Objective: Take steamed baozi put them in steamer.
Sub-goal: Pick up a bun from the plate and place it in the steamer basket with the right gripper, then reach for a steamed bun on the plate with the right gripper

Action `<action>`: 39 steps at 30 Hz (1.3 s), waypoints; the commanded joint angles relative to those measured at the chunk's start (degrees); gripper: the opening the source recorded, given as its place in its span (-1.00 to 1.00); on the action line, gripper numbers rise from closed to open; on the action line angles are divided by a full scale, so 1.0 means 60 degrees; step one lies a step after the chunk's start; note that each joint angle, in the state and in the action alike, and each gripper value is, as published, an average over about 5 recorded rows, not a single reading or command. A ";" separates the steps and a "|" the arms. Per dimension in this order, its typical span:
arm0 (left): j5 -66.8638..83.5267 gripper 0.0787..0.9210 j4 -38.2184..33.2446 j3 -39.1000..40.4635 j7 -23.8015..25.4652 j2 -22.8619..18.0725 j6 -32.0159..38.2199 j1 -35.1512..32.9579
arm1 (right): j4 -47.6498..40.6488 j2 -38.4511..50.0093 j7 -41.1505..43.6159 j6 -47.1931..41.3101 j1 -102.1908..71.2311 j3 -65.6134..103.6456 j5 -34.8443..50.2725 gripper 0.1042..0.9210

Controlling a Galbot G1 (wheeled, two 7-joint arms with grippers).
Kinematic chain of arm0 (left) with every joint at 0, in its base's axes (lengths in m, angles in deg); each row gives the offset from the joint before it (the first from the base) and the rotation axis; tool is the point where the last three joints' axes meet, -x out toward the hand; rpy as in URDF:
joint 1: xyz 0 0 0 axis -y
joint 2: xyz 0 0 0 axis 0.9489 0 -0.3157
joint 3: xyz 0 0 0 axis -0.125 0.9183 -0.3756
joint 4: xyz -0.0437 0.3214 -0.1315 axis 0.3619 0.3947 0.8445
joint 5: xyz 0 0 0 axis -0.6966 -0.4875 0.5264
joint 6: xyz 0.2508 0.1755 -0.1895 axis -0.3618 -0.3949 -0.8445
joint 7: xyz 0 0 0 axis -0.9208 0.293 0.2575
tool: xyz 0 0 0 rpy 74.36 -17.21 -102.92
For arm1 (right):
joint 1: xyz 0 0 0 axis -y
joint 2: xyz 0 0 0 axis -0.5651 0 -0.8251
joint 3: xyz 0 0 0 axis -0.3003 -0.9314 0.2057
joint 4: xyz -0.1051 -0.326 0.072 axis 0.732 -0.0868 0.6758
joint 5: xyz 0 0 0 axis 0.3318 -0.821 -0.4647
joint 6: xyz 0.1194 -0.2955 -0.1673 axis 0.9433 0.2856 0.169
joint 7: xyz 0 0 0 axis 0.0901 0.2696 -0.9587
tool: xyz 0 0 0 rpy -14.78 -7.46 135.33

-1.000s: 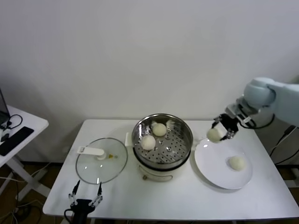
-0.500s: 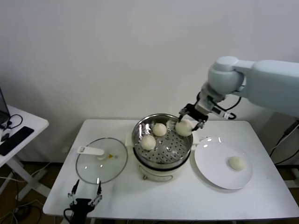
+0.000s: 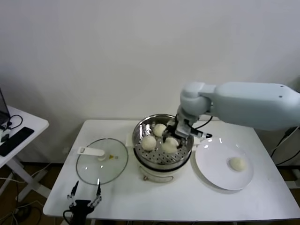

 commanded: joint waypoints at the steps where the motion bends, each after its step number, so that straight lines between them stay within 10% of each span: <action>1: 0.0002 0.77 0.0026 0.0002 -0.0004 -0.0004 0.0013 -0.0004 | -0.0527 -0.0693 -0.0148 0.0145 -0.1589 0.0187 -0.0791 0.28; 17: -0.0027 0.77 0.0052 -0.0008 -0.0020 0.0017 0.0087 -0.0035 | -0.1425 -0.1004 -0.0444 0.0987 -0.1382 0.0314 -0.0729 0.34; 30: -0.0079 0.77 0.0067 0.0017 -0.0018 0.0011 0.0118 -0.0049 | -0.2152 -0.0067 0.0707 0.1998 0.1477 -0.1504 0.2874 0.76; 39: -0.0059 0.77 0.0113 0.0023 -0.0020 0.0052 0.0129 -0.0036 | -0.2647 0.1982 0.0904 -0.0868 0.2332 -0.3287 0.3996 0.76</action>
